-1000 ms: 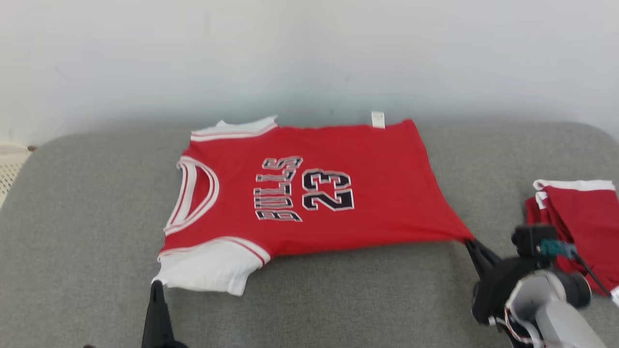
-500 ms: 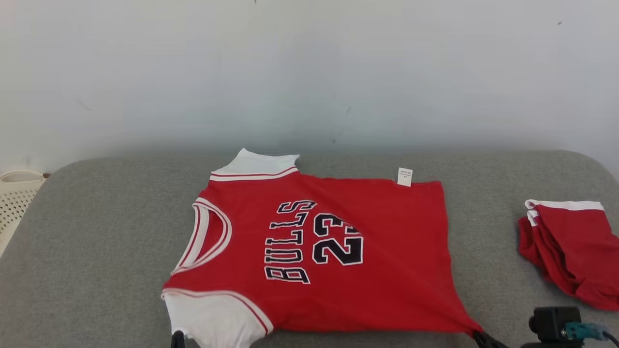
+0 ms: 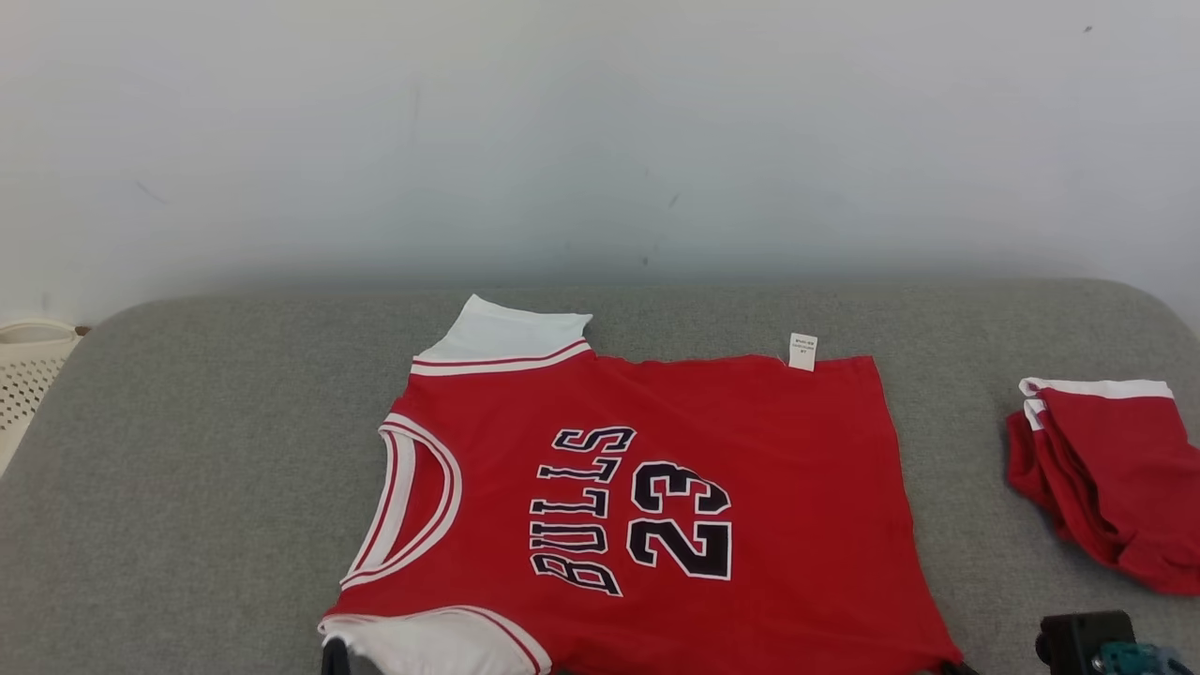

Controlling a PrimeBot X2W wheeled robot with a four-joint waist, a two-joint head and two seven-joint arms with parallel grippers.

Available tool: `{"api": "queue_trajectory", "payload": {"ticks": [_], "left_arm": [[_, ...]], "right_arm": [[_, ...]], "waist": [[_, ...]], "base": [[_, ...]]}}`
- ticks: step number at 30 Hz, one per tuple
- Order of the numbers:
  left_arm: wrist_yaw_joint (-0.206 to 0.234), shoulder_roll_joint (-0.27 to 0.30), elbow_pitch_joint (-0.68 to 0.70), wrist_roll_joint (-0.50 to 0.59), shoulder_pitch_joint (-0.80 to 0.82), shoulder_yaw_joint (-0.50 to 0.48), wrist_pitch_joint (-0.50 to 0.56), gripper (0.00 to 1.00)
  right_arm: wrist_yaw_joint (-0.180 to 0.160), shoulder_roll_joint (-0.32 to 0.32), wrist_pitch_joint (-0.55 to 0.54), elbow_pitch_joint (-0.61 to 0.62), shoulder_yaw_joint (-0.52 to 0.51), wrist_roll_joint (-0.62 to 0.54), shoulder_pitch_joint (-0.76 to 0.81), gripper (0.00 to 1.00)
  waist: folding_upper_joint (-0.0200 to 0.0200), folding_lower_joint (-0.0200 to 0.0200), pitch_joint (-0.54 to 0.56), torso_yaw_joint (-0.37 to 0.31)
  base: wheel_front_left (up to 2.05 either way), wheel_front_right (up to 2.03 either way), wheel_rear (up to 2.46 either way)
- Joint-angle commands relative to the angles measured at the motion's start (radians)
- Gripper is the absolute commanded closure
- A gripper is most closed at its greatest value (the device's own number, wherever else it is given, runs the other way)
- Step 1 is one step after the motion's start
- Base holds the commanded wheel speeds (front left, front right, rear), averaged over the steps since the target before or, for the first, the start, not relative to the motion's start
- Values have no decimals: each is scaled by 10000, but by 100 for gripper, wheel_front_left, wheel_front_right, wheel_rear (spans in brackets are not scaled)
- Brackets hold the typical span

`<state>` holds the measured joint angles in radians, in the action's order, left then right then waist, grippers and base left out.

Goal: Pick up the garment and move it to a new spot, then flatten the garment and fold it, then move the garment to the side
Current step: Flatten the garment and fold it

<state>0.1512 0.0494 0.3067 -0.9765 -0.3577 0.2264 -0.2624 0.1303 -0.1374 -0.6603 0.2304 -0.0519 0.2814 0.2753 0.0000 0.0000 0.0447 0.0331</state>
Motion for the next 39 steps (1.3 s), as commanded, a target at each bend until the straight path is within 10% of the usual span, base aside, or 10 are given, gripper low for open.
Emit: {"api": "queue_trajectory", "payload": {"ticks": [1,22,39], "left_arm": [[-18,47,-76,243,435,145,50,100],[-444,561,-5518,2171,6175,423,181,100],[-1090,515,-8122,2573,7908,-133,-31,100]], "right_arm": [[3,-158,161,-157,129,44,-325,100],[3,-1189,1817,-4680,1848,-35,-4129,100],[3,-183,2775,-6736,1548,-1241,-5752,100]], "waist": [[0,0,-11,-14],[0,0,-495,-326],[0,0,-1070,-593]], "base": [[0,0,0],[0,0,0],[0,0,0]]}}
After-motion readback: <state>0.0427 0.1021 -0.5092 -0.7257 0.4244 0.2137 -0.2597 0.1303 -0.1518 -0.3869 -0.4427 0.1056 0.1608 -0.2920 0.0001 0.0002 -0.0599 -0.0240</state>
